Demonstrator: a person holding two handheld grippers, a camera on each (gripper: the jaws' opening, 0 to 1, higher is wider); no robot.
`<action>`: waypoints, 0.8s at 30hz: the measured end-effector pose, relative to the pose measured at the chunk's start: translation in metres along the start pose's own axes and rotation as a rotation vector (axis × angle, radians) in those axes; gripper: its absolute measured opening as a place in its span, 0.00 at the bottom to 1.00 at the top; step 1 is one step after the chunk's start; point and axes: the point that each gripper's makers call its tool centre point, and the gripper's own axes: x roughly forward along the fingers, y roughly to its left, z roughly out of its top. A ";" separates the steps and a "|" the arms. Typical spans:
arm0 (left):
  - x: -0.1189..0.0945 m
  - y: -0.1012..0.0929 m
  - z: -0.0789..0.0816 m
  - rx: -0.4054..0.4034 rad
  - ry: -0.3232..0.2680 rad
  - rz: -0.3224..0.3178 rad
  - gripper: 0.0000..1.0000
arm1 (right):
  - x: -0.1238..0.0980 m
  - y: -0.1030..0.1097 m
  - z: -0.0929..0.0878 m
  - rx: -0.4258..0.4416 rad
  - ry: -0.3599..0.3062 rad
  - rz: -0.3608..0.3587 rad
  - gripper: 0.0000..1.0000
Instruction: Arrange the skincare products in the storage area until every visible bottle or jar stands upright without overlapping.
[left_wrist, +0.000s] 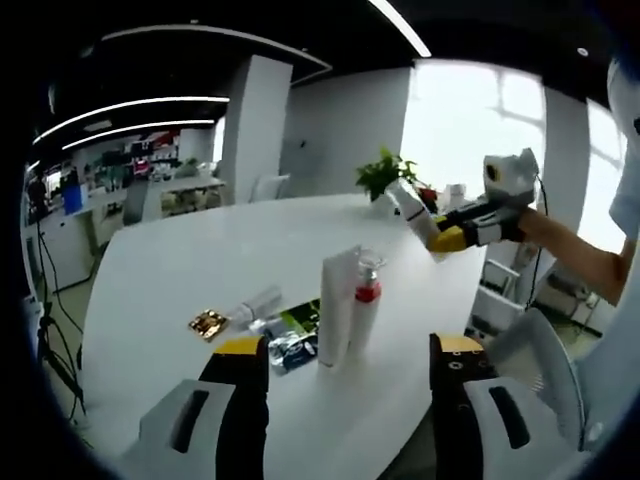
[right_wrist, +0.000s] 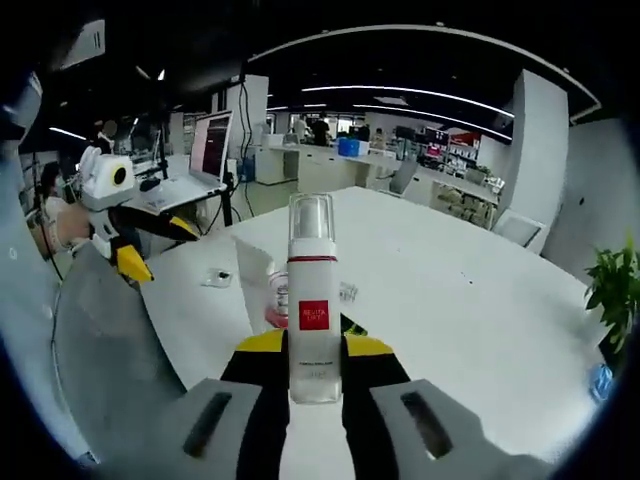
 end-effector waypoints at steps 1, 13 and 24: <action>0.000 0.000 0.000 0.001 -0.001 0.000 0.61 | -0.001 0.004 0.004 -0.004 -0.009 0.002 0.18; -0.003 0.002 0.007 -0.011 -0.046 0.027 0.60 | 0.023 0.072 0.025 0.006 -0.082 0.159 0.18; -0.003 -0.005 0.007 -0.106 -0.069 -0.002 0.69 | 0.047 0.106 0.012 0.047 -0.087 0.206 0.18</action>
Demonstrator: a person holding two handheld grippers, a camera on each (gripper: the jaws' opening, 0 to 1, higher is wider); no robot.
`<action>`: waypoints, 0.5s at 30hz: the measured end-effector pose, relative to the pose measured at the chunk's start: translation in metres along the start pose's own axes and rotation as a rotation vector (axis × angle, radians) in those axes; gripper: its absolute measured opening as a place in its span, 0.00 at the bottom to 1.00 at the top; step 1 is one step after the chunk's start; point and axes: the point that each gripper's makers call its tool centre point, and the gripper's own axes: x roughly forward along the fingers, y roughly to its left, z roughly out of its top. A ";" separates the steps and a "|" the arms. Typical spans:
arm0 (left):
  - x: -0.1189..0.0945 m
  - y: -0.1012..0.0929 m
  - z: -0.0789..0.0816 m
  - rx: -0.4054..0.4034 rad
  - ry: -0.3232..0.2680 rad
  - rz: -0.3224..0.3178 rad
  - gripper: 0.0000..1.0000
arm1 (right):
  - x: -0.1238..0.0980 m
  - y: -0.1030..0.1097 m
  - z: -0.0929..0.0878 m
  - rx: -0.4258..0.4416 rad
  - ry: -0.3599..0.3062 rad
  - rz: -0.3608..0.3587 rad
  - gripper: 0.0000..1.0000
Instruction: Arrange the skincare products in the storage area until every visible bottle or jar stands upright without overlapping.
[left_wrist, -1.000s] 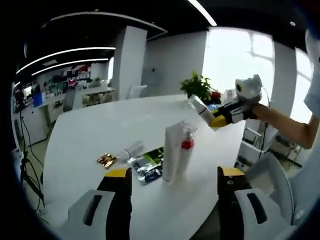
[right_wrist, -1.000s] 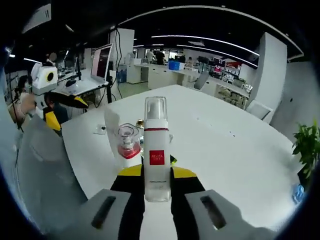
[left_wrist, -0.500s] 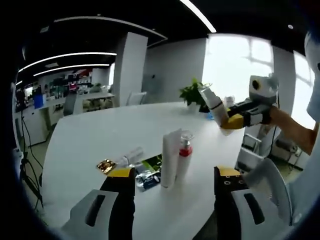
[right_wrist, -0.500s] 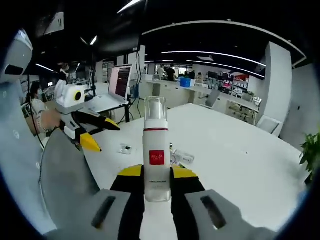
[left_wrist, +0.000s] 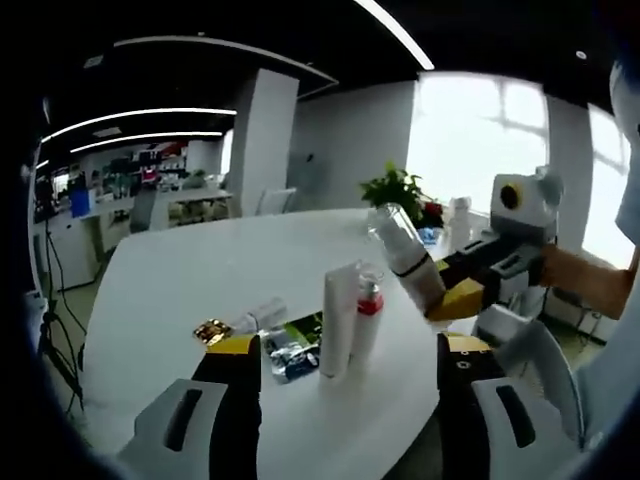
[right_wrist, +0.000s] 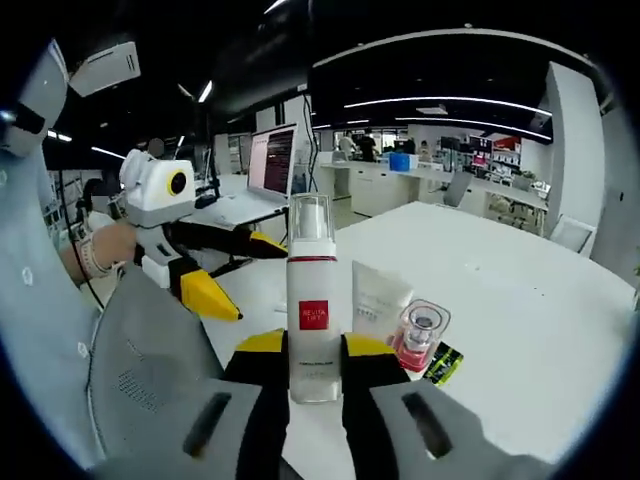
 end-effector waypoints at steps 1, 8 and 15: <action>0.001 -0.001 0.002 -0.010 -0.015 -0.006 0.68 | 0.003 0.003 -0.003 -0.003 0.001 -0.002 0.18; 0.007 -0.008 0.000 -0.029 -0.011 -0.034 0.55 | 0.016 0.015 -0.011 0.047 -0.008 0.016 0.18; 0.014 -0.012 0.001 -0.112 -0.028 -0.063 0.45 | 0.023 0.023 -0.005 0.048 -0.030 0.020 0.18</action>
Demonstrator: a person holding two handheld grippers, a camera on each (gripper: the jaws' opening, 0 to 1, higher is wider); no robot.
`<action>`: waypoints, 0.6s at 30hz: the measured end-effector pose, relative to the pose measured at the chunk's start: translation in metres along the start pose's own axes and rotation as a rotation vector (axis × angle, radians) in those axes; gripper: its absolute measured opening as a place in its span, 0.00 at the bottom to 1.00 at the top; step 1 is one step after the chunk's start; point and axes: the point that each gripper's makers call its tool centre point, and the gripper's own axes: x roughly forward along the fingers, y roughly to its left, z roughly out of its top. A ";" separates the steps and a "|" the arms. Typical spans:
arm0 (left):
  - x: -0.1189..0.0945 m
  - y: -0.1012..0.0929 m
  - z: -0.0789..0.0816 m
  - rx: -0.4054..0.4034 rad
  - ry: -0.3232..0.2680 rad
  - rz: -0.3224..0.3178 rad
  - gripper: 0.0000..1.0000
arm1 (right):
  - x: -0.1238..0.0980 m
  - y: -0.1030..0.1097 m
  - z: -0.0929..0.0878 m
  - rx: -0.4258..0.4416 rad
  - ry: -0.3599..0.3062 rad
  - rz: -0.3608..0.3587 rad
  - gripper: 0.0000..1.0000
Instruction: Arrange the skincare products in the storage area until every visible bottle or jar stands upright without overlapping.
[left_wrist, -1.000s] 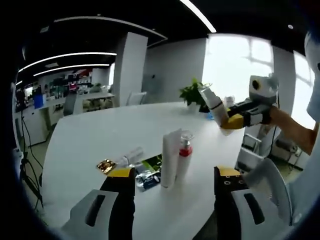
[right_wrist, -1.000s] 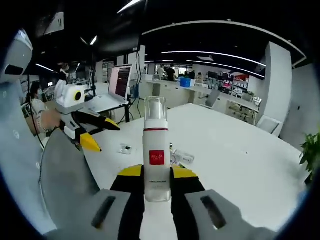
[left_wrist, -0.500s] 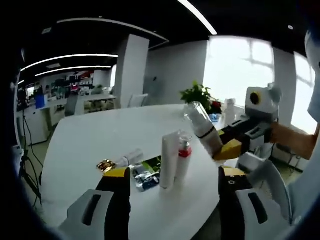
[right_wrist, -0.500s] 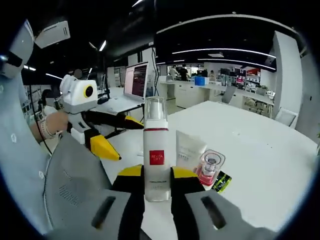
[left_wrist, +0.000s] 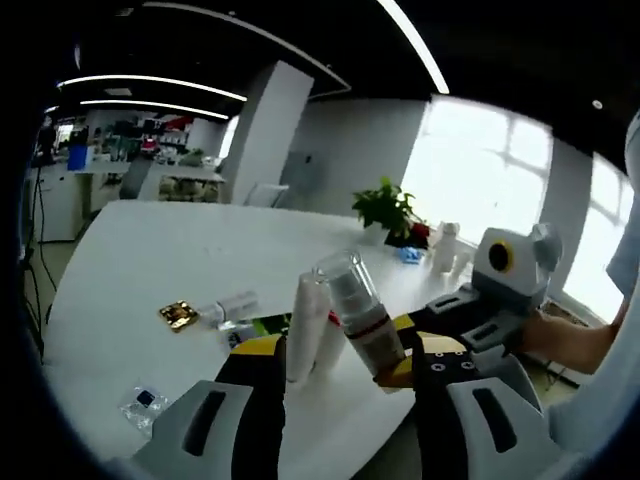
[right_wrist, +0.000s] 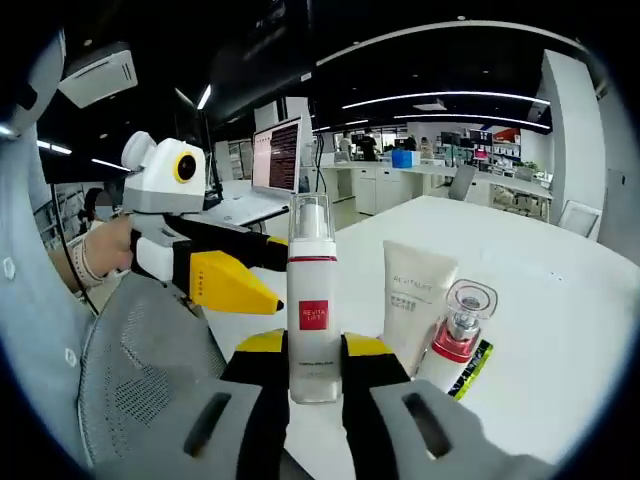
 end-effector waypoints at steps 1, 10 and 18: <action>0.001 -0.002 0.002 -0.032 -0.017 -0.016 0.43 | 0.001 0.001 0.001 -0.005 -0.002 -0.002 0.18; 0.006 0.002 -0.002 -0.123 -0.036 -0.023 0.27 | 0.008 0.006 0.002 -0.036 0.000 -0.006 0.18; 0.012 0.000 -0.006 -0.171 -0.034 -0.033 0.22 | 0.012 0.005 -0.001 -0.075 0.014 -0.017 0.18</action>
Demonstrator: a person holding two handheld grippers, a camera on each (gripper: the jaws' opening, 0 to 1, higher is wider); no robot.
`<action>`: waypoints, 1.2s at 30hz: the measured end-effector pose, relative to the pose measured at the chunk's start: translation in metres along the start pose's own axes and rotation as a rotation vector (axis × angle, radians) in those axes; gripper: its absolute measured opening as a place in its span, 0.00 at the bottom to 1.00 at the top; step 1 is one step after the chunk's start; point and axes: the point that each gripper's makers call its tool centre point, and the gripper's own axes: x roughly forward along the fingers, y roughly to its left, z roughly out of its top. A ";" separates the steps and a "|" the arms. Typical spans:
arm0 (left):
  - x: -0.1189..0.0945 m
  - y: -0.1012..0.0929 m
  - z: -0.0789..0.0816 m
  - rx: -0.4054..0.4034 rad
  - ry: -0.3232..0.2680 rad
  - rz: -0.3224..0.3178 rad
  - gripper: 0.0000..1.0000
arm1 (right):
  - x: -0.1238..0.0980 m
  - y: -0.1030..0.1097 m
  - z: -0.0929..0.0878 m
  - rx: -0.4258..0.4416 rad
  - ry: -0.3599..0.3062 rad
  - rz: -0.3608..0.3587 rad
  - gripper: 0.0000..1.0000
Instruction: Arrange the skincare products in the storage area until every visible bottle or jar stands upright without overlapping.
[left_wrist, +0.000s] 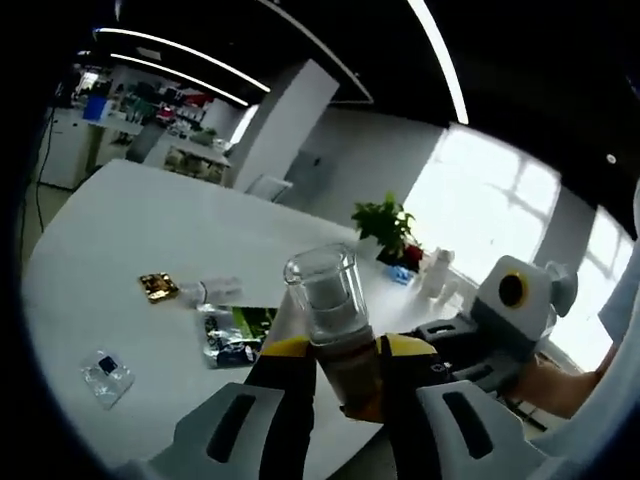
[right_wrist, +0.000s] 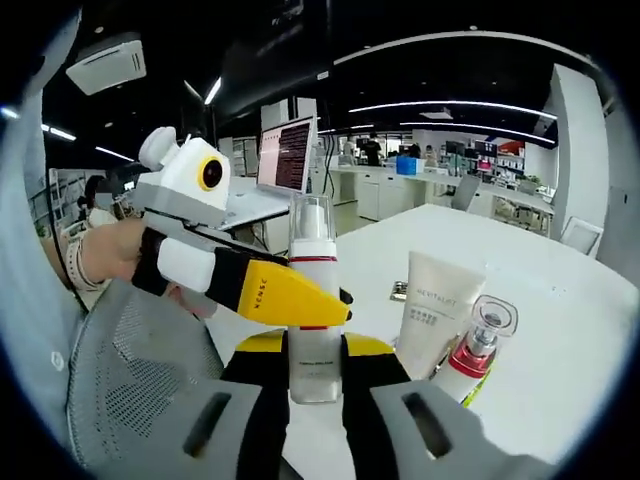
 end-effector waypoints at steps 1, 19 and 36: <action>0.001 -0.001 0.000 -0.012 -0.003 -0.002 0.22 | 0.000 0.000 0.000 -0.003 -0.001 -0.004 0.18; 0.012 0.014 -0.011 0.027 0.081 0.090 0.18 | 0.006 -0.008 -0.010 -0.229 0.070 -0.086 0.19; 0.024 0.039 -0.040 0.252 0.275 0.129 0.18 | -0.009 -0.007 -0.015 -0.193 0.054 -0.063 0.21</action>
